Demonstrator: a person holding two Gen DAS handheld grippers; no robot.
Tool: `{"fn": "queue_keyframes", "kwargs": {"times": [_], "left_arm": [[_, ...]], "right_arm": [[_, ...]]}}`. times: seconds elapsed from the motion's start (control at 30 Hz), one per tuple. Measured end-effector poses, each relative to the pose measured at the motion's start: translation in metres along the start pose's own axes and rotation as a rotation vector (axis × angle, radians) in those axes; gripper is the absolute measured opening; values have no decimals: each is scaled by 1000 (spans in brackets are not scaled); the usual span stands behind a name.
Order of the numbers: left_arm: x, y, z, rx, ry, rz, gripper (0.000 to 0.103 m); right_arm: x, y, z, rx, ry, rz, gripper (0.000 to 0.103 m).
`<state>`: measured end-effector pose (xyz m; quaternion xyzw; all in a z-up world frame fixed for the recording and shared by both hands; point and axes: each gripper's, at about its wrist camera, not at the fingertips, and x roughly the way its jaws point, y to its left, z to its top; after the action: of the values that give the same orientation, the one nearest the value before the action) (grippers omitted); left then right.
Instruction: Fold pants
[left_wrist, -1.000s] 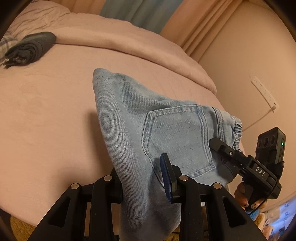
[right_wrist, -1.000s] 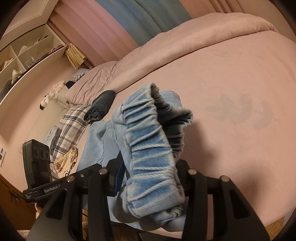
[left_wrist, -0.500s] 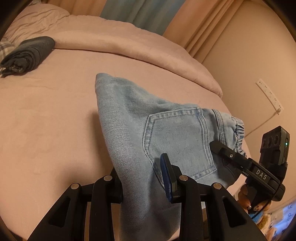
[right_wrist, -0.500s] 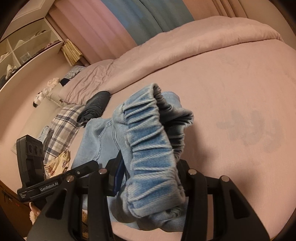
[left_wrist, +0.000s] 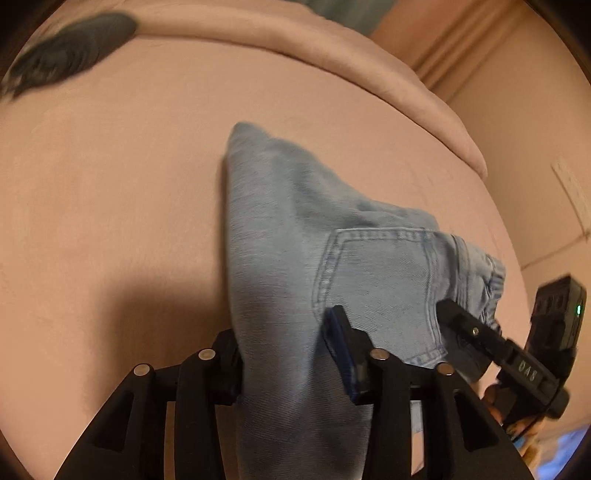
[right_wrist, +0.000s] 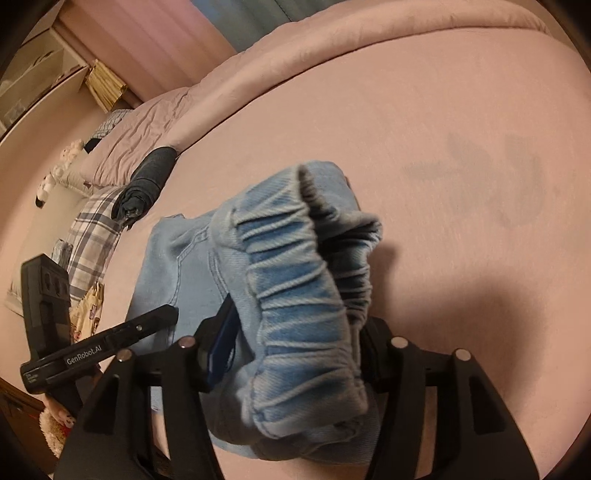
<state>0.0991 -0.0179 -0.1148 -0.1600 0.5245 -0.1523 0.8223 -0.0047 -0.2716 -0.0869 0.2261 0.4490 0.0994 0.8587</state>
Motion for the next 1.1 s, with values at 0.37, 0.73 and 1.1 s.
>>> {"fn": "queue_keyframes", "kwargs": {"times": [0.37,0.73,1.1], "left_arm": [[-4,-7,-16,-59,-56,46,48],[-40,-26,-56,0,-106,203,66],[-106,-58,-67,66,-299,291,91]], "right_arm": [[2,10,-2,-2,-21,-67,60],[-25,20,-19,-44,-56,-253,85],[-93,52,-21,-135,-231,-298,89]]}}
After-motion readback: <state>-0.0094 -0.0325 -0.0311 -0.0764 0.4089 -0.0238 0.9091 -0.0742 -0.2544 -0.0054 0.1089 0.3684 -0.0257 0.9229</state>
